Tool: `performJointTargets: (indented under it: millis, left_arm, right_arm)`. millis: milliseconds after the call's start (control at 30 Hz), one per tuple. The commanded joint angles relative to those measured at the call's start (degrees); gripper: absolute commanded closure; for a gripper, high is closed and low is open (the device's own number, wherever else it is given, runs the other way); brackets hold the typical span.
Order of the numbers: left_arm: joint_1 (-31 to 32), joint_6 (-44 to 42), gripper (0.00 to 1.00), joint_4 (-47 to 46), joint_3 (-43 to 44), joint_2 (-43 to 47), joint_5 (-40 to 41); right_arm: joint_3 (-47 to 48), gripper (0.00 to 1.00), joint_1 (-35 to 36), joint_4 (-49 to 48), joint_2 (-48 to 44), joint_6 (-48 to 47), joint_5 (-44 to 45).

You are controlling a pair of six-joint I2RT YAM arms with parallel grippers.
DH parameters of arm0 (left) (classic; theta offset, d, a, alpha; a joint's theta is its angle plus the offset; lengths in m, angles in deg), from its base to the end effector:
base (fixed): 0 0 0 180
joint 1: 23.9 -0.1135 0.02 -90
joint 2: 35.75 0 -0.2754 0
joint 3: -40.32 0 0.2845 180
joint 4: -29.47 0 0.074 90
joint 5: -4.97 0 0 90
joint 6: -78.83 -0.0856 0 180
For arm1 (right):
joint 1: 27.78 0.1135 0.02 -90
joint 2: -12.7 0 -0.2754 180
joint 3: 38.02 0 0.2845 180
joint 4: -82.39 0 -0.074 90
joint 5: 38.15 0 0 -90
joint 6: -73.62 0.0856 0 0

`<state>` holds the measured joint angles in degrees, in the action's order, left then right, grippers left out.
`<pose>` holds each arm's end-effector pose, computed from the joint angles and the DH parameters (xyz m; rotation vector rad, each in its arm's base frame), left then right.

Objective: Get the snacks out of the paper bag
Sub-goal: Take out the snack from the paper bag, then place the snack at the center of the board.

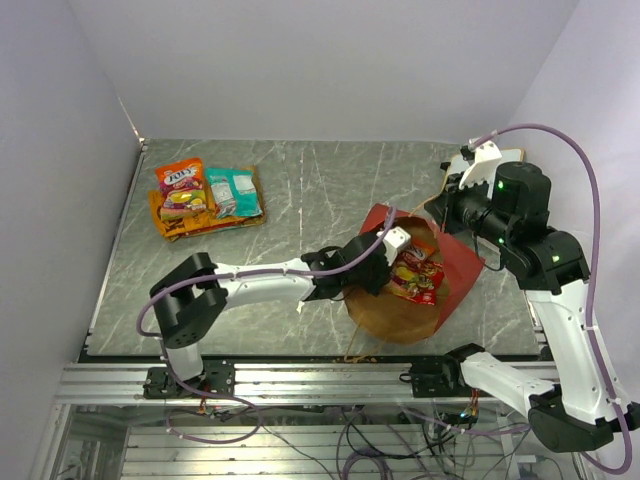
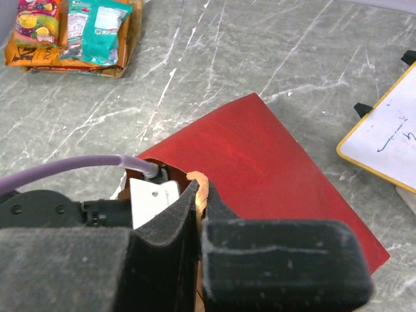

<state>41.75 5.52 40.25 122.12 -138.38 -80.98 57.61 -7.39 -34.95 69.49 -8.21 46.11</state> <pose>0.2042 -0.4365 0.1975 0.8801 2.0388 -0.7576 0.2186 0.0904 0.4581 -0.2789 1.9894 0.4203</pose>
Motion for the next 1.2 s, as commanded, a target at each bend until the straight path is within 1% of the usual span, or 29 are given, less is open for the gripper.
performJointTargets:
  millis: [0, 167, 300, 500, 700, 833, 1067, 1100, 1133, 1167]
  left_arm:
    - [0.27, -1.15, 0.93, 2.91, -0.13, 5.77, -1.32]
    - [0.44, -3.41, 0.93, 4.95, -1.36, 10.49, -5.30]
    - [0.45, -4.60, 0.93, 9.27, -2.08, 14.66, -7.78]
    - [0.45, -2.63, 0.93, 16.25, -1.91, 20.96, -7.00]
    - [0.45, -0.59, 0.93, 19.08, -4.06, 29.82, -4.80]
    - [0.47, 0.29, 0.93, 19.37, -5.89, 36.79, 0.61]
    - [0.23, 1.34, 0.93, 18.16, -5.90, 46.67, 16.34]
    - [0.02, 1.40, 0.93, 18.36, -5.34, 47.08, 19.56]
    - [-0.30, 2.09, 0.93, 19.69, -4.15, 46.74, 25.55]
    - [-1.01, 3.04, 0.93, 22.03, -2.57, 45.83, 29.44]
  right_arm:
    - [0.35, 1.00, 0.18, -1.61, -0.22, 0.38, 1.84]
    - [0.17, 1.00, 0.18, -1.78, -0.46, 0.71, 2.95]
    - [0.17, 1.00, 0.18, -1.80, -0.54, 0.80, 4.60]
    - [-1.28, 1.00, 0.23, -3.56, -1.06, 2.11, 7.90]
    - [-2.92, 1.00, 0.23, -5.71, -1.03, 3.66, 12.17]
    - [-3.68, 1.00, 0.16, -6.22, -0.87, 4.03, 12.81]
    - [-5.06, 1.00, 0.21, -6.53, -1.27, 4.33, 11.45]
    - [-5.13, 1.00, 0.19, -6.53, -1.31, 4.25, 11.31]
    - [-5.21, 1.00, 0.19, -6.61, -1.33, 4.23, 11.23]
    - [-5.23, 1.00, 0.23, -6.74, -1.40, 4.23, 11.09]
